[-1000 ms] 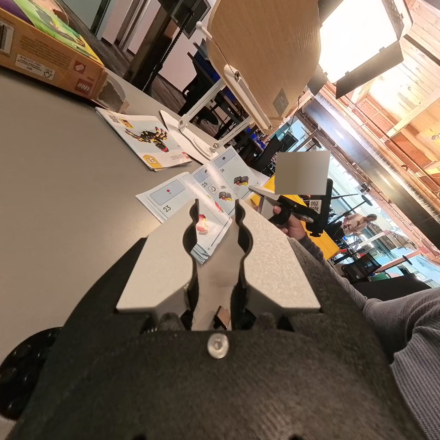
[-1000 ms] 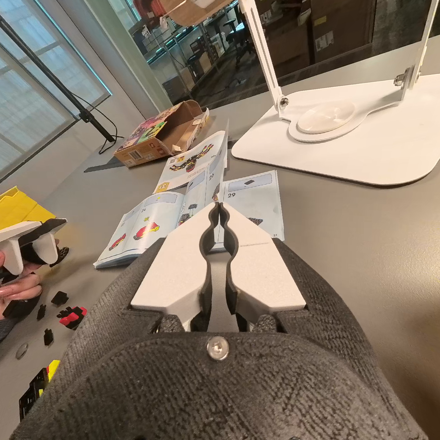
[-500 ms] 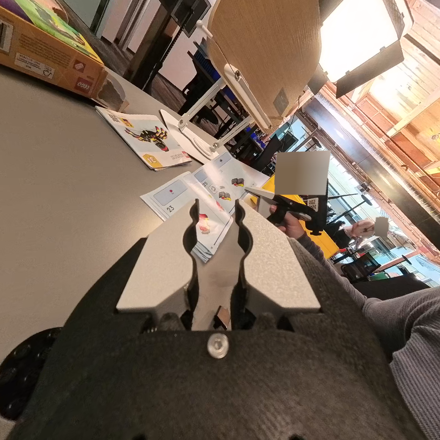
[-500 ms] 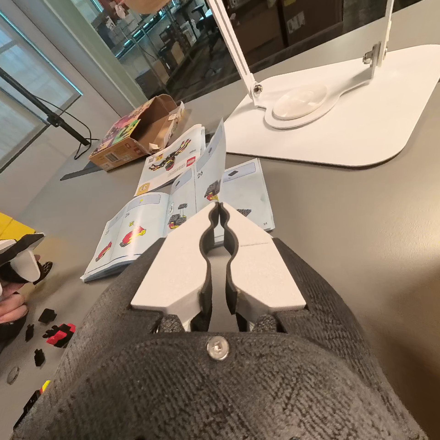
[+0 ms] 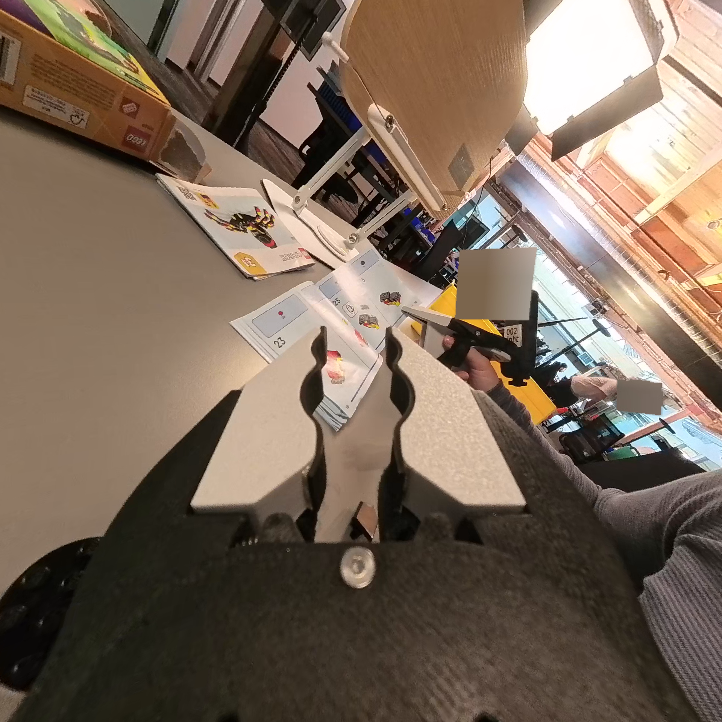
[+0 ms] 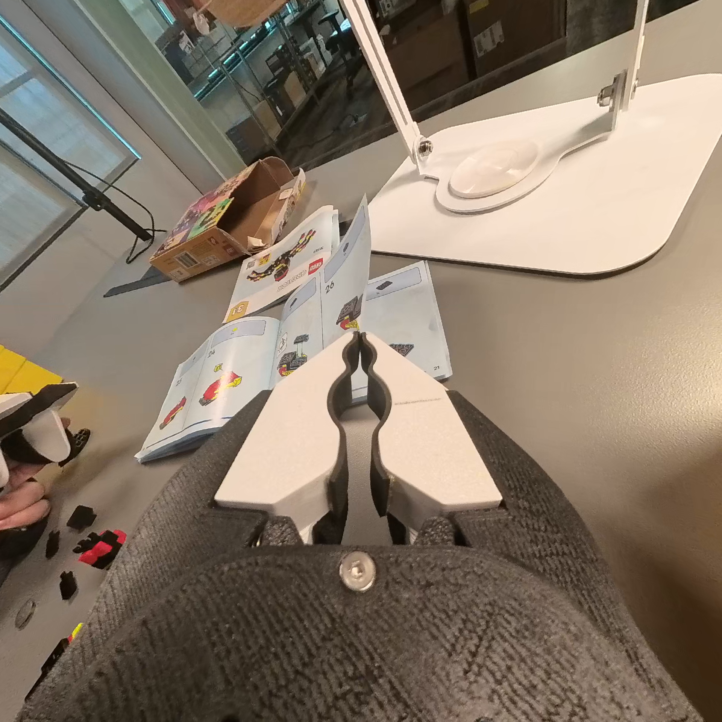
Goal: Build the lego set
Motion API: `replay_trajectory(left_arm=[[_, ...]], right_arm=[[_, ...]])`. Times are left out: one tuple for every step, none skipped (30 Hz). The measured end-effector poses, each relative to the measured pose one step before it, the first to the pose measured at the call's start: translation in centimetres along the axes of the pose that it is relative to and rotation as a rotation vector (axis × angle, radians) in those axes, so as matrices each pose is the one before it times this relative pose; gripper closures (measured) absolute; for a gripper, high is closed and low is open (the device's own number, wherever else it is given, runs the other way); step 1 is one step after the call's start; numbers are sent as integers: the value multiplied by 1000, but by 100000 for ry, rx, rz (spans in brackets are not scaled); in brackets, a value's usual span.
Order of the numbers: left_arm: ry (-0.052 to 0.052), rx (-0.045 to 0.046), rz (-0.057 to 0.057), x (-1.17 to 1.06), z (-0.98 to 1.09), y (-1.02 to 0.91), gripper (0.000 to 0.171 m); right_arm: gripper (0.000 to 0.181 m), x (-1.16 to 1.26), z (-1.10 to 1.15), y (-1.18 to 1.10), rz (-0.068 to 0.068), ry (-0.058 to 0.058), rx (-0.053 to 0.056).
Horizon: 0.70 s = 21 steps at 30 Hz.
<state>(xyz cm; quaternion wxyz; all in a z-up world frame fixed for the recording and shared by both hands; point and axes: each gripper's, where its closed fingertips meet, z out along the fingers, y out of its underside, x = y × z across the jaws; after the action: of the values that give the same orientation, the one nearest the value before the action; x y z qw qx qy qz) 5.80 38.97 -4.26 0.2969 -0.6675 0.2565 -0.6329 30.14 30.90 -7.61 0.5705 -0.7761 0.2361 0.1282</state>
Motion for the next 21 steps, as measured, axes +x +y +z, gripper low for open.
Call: replay_trajectory(left_arm=[[-9, -20, -20, -7, -1, -4, 143], [-10, 41, 5, 5, -8, 1, 143], [15, 1, 5, 2, 0, 0, 143], [-13, -33, -13, 0, 8, 5, 143], [-30, 18, 26, 1, 1, -10, 143], [27, -12, 21, 2, -1, 2, 143], [1, -33, -30, 2, -2, 5, 143], [11, 33, -27, 3, 2, -5, 143], [8, -4, 0, 1, 0, 1, 143], [35, -69, 29, 3, -5, 10, 143], [29, -62, -12, 6, 6, 9, 143], [-24, 15, -20, -2, 1, -2, 143], [24, 8, 8, 3, 1, -1, 143], [-17, -29, 1, 4, -2, -3, 143], [-36, -12, 24, -7, -1, 2, 143], [-14, -18, 23, 11, -2, 2, 143], [23, -12, 50, 0, -1, 2, 143], [-44, -50, 229, 0, 15, 0, 143], [-119, -199, 500, 15, 32, 21, 143], [144, -51, 1037, 56, 40, -16, 143], [-64, 406, 1371, 29, 41, -112, 143]], right_arm=[[181, 0, 1, -3, -13, -7, 19], [181, 0, 1, -2, -37, -20, 11], [181, -11, -12, -4, -41, -22, 22], [181, -1, 3, -5, -16, -18, 39], [181, 7, -7, -6, 2, -28, 27], [181, -13, 2, -1, -10, -34, 42], [181, 0, -9, -13, -43, -3, 54], [181, -4, 1, 2, -60, 3, 23], [181, -9, -10, -7, -61, -18, 46], [181, -8, -8, -11, -64, -13, 71], [181, -7, 0, -10, -104, -5, 51], [181, -9, -10, -4, -143, 5, 60], [181, -17, 0, -3, -151, 23, 73], [181, -14, -11, -16, -144, 3, 82], [181, -15, -5, -10, -159, 12, 136], [181, -33, -26, -24, -298, -25, 222], [181, -91, -28, -35, -564, -261, 322], [181, -210, -29, -69, -825, -1000, 570], [181, -381, -31, -123, -781, -2014, 1037], [181, -284, 3, -99, -476, -1338, 916], [181, -156, 29, -26, -557, -383, 276]])
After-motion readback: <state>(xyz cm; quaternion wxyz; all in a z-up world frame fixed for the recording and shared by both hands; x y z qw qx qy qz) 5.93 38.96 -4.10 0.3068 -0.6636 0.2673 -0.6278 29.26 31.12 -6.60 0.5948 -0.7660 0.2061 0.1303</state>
